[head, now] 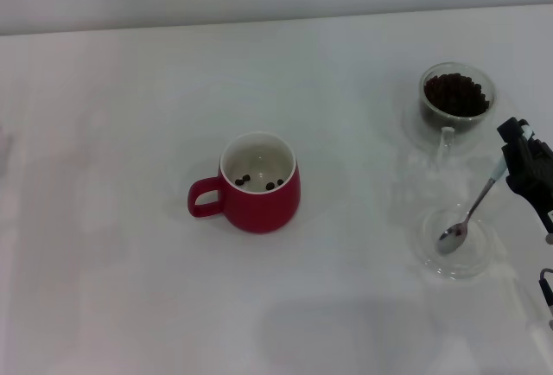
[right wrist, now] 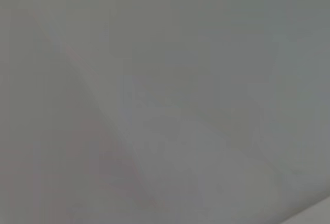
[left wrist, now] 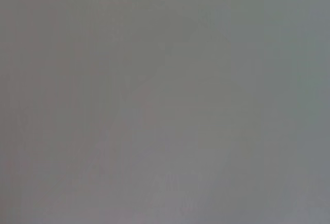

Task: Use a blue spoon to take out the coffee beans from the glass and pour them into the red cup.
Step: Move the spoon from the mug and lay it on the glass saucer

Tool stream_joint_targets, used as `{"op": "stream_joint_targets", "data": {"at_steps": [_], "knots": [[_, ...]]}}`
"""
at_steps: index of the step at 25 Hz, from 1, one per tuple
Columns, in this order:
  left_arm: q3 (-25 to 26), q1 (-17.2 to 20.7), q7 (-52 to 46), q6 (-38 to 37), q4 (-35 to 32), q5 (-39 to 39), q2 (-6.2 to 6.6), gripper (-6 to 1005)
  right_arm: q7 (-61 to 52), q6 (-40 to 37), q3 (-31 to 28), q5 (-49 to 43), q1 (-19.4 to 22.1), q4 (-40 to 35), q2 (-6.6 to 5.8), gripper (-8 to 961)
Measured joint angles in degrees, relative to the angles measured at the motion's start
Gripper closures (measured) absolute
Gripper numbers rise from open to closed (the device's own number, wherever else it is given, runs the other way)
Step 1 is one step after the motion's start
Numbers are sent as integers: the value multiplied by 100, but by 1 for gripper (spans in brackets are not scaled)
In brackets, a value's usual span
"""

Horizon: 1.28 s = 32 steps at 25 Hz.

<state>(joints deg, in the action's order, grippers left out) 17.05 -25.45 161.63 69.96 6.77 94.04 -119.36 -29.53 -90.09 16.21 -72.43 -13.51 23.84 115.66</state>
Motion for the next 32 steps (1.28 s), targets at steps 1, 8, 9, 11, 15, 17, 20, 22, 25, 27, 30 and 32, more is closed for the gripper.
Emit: {"op": "stream_joint_targets", "data": {"at_steps": [1, 8, 9, 11, 15, 17, 20, 22, 25, 27, 30, 32], "knots": [[0, -3, 0, 0, 0, 0, 0, 123, 11, 28, 2, 0, -6, -2, 0, 775], [0, -14, 0, 0, 0, 0, 0, 123, 48, 319, 6, 1, -52, -75, 0, 774], [0, -14, 0, 0, 0, 0, 0, 123, 46, 351, 7, 1, -58, -76, 0, 774], [0, -23, 0, -5, 0, 0, 0, 123, 35, 390, 7, 1, -68, -82, -1, 774], [0, -23, 0, -8, 0, 0, 0, 123, 12, 440, 5, 1, -76, -89, -8, 774], [0, -22, 0, -9, 0, 0, 0, 123, 6, 459, 5, 1, -76, -90, -9, 774], [0, -21, 0, -9, 0, 0, 0, 123, -20, 475, 7, 1, -75, -90, -9, 774], [0, -21, 0, -9, 0, 0, 0, 123, -52, 477, 14, 1, -74, -90, -9, 774], [0, -21, -7, -9, 0, 0, 0, 123, -154, 506, 35, 1, -69, -104, -9, 773], [0, -21, -10, -9, 0, 0, 0, 123, -180, 523, 48, 1, -68, -115, -9, 773], [0, -21, -9, -9, 0, 0, 0, 123, -269, 544, 80, 1, -68, -139, -9, 773], [0, -21, -11, -9, 0, 0, 0, 123, -302, 560, 87, 1, -70, -142, -9, 773]]}}
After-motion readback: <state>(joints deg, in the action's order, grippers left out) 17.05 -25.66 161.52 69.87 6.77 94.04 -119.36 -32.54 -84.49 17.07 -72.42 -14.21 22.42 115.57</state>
